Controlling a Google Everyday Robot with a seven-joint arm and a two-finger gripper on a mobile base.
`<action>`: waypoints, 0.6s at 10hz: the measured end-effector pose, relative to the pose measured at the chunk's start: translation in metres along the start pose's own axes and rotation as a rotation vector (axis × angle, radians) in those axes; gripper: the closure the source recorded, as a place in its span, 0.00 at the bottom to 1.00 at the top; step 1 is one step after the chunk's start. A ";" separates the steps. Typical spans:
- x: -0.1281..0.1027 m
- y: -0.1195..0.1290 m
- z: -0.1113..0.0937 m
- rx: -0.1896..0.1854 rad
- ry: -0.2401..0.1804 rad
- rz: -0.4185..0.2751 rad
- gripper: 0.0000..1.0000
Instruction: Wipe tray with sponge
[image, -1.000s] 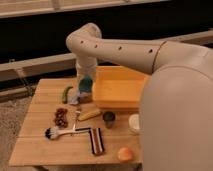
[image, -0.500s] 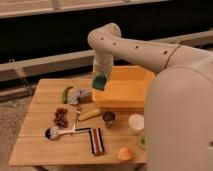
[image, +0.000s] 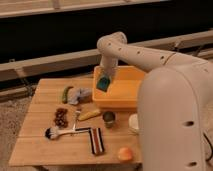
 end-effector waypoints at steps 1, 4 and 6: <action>-0.008 -0.003 0.003 0.006 -0.005 0.015 1.00; -0.024 -0.010 0.013 0.008 0.008 0.042 1.00; -0.024 -0.010 0.013 0.006 0.008 0.041 1.00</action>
